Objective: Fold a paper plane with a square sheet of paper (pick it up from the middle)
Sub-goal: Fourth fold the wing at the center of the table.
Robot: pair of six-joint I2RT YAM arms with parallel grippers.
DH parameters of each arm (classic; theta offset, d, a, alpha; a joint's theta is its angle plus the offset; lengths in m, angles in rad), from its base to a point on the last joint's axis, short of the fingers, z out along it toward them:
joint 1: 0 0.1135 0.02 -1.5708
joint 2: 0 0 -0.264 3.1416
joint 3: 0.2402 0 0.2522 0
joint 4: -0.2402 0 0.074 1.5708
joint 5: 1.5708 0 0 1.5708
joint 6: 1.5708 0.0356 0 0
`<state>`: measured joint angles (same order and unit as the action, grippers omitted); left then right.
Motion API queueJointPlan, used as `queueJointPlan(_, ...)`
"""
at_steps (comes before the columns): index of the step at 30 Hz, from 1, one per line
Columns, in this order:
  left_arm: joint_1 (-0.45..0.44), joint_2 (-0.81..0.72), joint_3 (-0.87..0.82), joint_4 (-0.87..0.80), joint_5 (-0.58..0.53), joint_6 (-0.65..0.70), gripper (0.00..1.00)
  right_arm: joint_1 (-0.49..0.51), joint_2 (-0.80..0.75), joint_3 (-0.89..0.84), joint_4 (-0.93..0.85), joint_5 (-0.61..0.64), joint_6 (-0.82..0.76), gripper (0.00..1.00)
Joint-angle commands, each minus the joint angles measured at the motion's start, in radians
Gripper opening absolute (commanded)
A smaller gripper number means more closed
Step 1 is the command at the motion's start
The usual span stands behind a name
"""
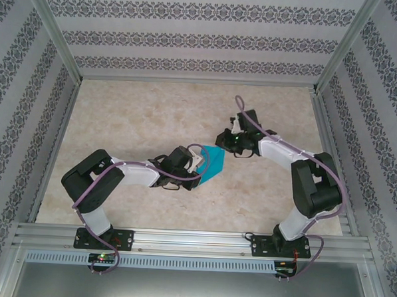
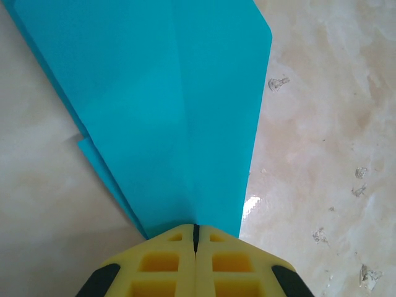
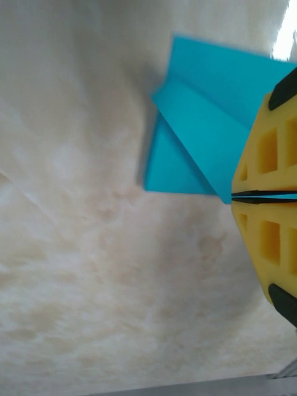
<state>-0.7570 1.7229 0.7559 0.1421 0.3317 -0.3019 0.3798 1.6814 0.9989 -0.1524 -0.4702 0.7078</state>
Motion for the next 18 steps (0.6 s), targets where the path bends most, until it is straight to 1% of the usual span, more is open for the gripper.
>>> queueJointPlan(1,0.002,0.045,-0.048,-0.205,0.013,0.003,0.06,0.049,0.027,-0.053,0.09,-0.031,0.08,0.12)
queueJointPlan(4,0.002,0.044,-0.049,-0.2,0.016,0.003,0.06,0.075,0.072,-0.062,0.164,-0.048,0.124,0.12)
queueJointPlan(7,0.002,0.044,-0.052,-0.199,0.019,0.004,0.06,0.094,0.121,-0.047,0.179,-0.037,0.127,0.12)
queueJointPlan(11,0.002,0.036,-0.059,-0.197,0.021,0.001,0.06,0.095,0.175,-0.03,0.158,-0.012,0.106,0.12)
queueJointPlan(18,-0.004,0.006,-0.081,-0.194,0.039,-0.026,0.06,0.07,0.234,-0.042,0.136,0.021,0.075,0.12)
